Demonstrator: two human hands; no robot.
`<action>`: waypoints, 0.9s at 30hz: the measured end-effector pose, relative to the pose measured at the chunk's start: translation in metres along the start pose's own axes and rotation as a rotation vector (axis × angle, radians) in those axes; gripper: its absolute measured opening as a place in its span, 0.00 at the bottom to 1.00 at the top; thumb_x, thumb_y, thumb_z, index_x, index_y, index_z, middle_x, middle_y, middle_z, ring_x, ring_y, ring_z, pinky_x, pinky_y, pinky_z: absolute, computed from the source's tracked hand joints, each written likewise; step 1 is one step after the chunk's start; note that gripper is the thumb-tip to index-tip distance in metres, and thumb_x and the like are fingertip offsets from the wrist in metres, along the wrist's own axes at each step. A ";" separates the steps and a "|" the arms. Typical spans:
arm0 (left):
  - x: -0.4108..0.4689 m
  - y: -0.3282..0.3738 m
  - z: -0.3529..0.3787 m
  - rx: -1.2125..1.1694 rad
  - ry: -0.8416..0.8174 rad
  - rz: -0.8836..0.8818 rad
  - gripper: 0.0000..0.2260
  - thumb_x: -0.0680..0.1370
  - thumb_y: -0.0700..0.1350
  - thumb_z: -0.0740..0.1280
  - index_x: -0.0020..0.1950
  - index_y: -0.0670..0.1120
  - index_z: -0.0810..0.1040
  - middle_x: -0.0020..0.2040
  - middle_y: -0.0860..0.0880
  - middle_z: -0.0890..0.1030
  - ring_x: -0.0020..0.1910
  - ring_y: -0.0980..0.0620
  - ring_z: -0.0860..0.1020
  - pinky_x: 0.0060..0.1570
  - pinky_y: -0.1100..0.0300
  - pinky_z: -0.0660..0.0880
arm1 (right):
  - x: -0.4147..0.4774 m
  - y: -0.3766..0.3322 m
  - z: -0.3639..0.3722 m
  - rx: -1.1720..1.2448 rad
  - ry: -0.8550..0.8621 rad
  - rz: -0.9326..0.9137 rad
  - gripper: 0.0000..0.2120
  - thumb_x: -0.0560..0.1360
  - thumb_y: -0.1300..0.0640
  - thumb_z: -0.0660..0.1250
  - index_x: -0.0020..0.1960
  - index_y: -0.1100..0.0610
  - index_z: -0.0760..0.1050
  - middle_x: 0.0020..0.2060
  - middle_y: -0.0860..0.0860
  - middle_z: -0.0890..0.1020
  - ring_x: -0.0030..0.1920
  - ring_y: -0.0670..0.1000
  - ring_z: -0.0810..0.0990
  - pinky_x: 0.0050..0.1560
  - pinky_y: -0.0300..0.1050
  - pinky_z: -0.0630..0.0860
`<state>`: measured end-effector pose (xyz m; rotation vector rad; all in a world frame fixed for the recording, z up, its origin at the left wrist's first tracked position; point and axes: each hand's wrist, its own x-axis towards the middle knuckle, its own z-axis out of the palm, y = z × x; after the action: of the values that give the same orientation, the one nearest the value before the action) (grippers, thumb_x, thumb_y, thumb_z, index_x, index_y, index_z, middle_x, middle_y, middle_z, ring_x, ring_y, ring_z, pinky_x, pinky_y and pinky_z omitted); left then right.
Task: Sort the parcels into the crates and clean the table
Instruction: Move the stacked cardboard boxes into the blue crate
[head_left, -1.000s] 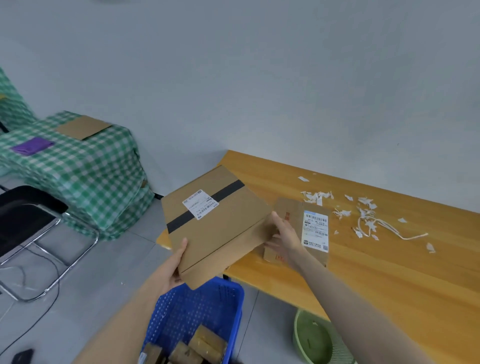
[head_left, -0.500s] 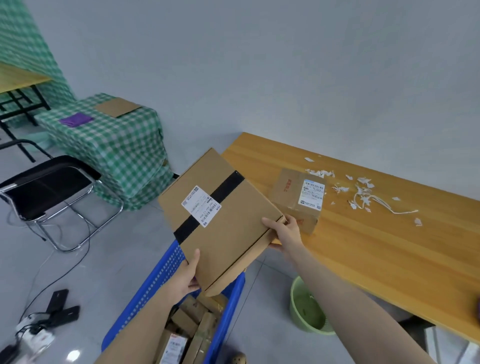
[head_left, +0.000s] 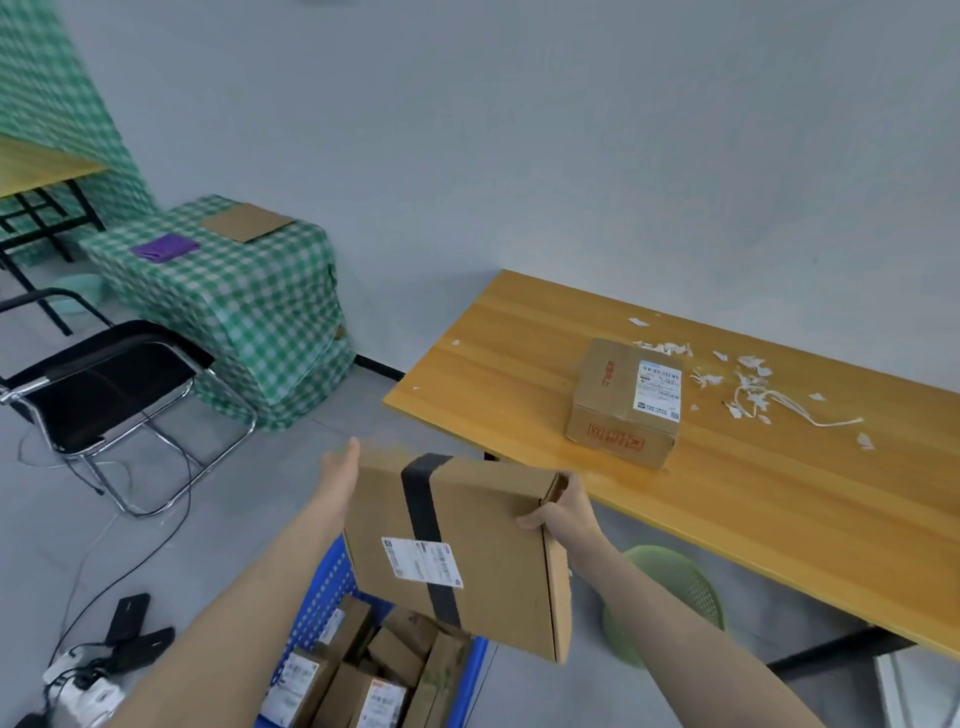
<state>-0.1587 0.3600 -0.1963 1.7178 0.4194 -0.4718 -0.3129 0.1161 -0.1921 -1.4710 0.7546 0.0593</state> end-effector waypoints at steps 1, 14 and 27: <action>0.009 0.003 -0.009 0.023 -0.002 0.005 0.34 0.80 0.60 0.56 0.78 0.48 0.44 0.78 0.48 0.50 0.76 0.45 0.54 0.73 0.45 0.56 | 0.001 0.000 0.014 -0.001 0.007 -0.004 0.34 0.66 0.71 0.72 0.64 0.54 0.61 0.56 0.56 0.74 0.56 0.57 0.73 0.50 0.51 0.74; 0.097 0.018 -0.162 0.161 -0.152 -0.123 0.24 0.82 0.53 0.57 0.75 0.46 0.60 0.76 0.47 0.58 0.75 0.46 0.57 0.71 0.46 0.58 | 0.002 0.034 0.152 0.229 0.099 -0.022 0.32 0.65 0.78 0.67 0.60 0.53 0.66 0.54 0.55 0.73 0.54 0.57 0.73 0.43 0.49 0.77; 0.134 0.011 -0.131 0.142 -0.135 -0.276 0.30 0.78 0.60 0.60 0.77 0.53 0.53 0.75 0.46 0.59 0.66 0.39 0.69 0.58 0.42 0.73 | 0.041 0.057 0.160 0.310 0.123 0.004 0.34 0.55 0.71 0.64 0.59 0.50 0.69 0.53 0.57 0.75 0.51 0.56 0.73 0.35 0.44 0.75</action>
<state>-0.0284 0.4897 -0.2348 1.7588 0.5385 -0.8301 -0.2418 0.2521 -0.2750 -1.1850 0.8271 -0.1411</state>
